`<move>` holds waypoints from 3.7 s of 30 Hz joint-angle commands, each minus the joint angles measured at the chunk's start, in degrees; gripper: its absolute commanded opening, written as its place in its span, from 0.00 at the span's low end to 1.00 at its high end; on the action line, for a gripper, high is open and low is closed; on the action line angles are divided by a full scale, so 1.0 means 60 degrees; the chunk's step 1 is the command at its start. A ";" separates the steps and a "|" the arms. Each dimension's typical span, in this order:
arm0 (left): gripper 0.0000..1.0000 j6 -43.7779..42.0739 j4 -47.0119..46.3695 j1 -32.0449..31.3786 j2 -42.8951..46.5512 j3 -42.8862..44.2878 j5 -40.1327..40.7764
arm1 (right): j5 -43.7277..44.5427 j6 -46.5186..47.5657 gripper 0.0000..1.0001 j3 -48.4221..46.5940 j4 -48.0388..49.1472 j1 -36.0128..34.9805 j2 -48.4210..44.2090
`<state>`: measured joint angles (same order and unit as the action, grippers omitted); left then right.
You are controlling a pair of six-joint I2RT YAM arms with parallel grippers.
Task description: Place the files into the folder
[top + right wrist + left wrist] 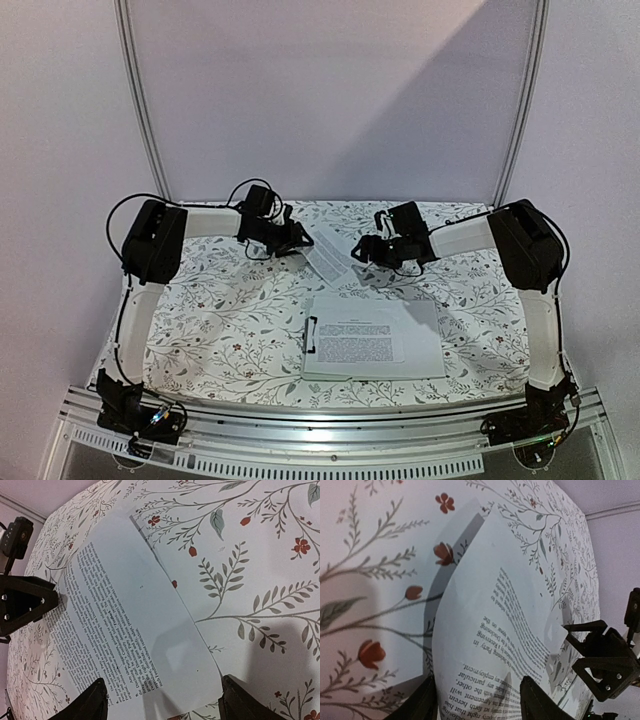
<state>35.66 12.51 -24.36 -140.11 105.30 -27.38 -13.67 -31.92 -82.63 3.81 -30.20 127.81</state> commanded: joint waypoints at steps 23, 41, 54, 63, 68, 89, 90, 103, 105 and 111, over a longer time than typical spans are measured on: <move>0.59 0.4850 -0.8360 -0.0060 0.0839 -0.3349 -0.1486 | -0.0730 -0.0361 0.75 0.0617 -0.0723 0.0034 0.0901; 0.00 0.2831 -0.3909 -0.0366 -0.0077 -0.0708 0.0313 | -0.0897 -0.0386 0.73 0.0934 -0.0327 0.0048 0.0757; 0.00 -0.2493 -0.0198 -0.0582 0.2129 0.0019 -0.0106 | -0.0864 0.1239 0.74 0.2889 -0.0507 0.0214 -0.3227; 0.00 -0.5709 0.2627 -0.1304 0.4974 -0.0464 -0.0129 | -0.1866 0.4643 0.74 0.4034 -0.0911 -0.0040 -0.6750; 0.00 -0.6635 0.3489 -0.2469 0.6416 -0.1657 0.1851 | -0.0840 0.6372 0.76 0.4409 -0.1767 -0.0595 -0.8500; 0.00 -0.7252 0.4056 -0.4894 0.8159 -0.4164 0.3359 | -0.1279 0.8588 0.77 0.4977 -0.2069 -0.1969 -0.8800; 0.00 -0.7271 0.4054 -0.4924 0.8183 -0.4148 0.3319 | -0.1392 0.8567 0.77 0.4925 -0.2062 -0.1969 -0.8672; 0.00 -0.7534 0.4285 -0.4985 0.8286 -0.3889 0.2899 | -0.2171 0.8039 0.76 0.4671 -0.1032 -0.2087 -0.7814; 0.00 -0.7526 0.4311 -0.4993 0.8324 -0.3890 0.2830 | -0.2160 0.8087 0.75 0.4585 -0.1012 -0.2095 -0.7772; 0.00 -0.7583 0.4150 -0.4995 0.8326 -0.3890 0.2769 | -0.3023 0.7790 0.62 0.4279 -0.0730 -0.2119 -0.7291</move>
<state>-9.02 37.21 -53.25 -91.66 81.06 -9.91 -27.40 16.43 -54.33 -1.98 -42.37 81.49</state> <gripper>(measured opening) 0.006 0.694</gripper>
